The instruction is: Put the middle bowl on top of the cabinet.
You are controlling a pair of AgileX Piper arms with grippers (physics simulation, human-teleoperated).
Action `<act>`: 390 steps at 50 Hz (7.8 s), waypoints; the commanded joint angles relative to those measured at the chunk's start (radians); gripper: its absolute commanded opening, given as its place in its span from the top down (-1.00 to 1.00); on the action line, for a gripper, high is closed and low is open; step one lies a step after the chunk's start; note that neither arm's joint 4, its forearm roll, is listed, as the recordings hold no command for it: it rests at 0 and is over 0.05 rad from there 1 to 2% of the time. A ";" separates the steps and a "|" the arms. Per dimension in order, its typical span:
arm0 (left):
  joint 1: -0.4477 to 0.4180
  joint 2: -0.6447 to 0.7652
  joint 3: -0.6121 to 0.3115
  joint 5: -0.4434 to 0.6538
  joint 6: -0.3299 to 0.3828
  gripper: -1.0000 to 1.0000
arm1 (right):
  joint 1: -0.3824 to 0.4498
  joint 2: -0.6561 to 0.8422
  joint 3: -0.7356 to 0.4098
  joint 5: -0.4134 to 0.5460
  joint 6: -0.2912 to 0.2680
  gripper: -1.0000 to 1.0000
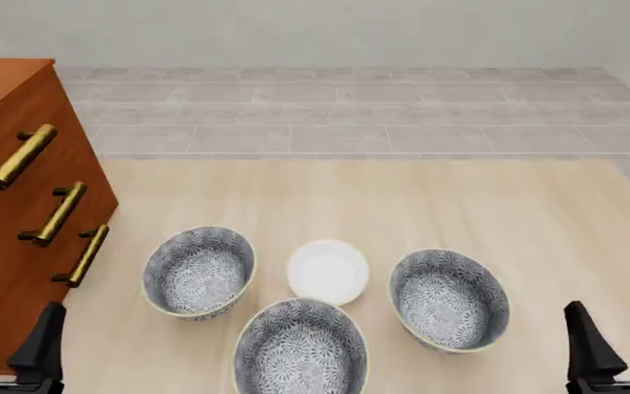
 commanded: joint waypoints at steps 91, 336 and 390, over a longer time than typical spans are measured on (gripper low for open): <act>-0.252 0.315 -0.301 0.118 0.088 -1.00 | 0.024 0.051 -0.013 0.007 0.023 -1.00; -0.946 1.950 -1.358 0.236 -0.005 -1.00 | -0.006 0.001 0.002 0.101 0.106 -1.00; -0.924 2.019 -1.345 0.176 -0.068 -1.00 | 0.001 0.009 0.002 0.115 0.100 -1.00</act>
